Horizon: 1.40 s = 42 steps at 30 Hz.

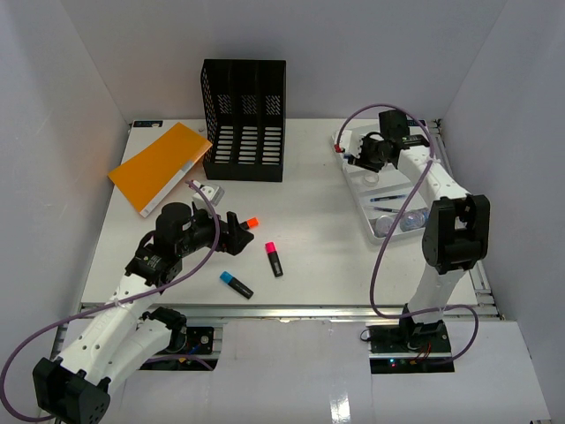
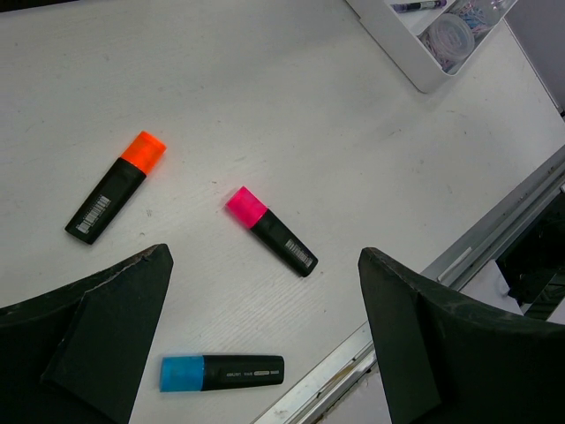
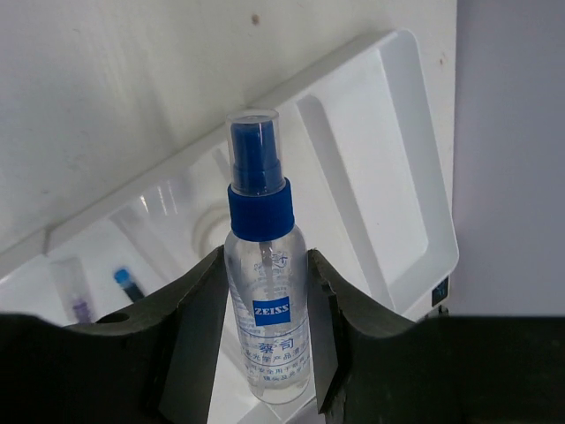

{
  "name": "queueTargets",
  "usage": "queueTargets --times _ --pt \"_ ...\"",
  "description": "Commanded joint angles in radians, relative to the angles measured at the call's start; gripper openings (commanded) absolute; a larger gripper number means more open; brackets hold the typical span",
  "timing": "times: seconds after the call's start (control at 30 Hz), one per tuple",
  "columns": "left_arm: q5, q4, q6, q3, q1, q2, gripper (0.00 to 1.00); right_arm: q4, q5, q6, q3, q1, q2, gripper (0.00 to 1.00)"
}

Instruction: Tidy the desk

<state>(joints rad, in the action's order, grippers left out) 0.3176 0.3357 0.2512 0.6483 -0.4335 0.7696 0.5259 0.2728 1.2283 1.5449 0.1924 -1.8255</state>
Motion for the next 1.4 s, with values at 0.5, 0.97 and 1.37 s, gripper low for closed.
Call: queueTargets --times 0.5,0.97,1.37 --pt "-0.017 -0.003 -0.013 0.003 0.006 0.039 0.98 -0.187 -0.156 -0.011 0.254 -0.030 -0.308 0.22" --pt "-0.028 -0.001 -0.012 0.003 0.006 0.061 0.98 -0.214 -0.179 0.037 0.281 -0.044 -0.371 0.24" --pt "-0.038 0.002 -0.010 0.002 0.006 0.073 0.98 -0.248 -0.202 0.092 0.274 -0.044 -0.400 0.28"
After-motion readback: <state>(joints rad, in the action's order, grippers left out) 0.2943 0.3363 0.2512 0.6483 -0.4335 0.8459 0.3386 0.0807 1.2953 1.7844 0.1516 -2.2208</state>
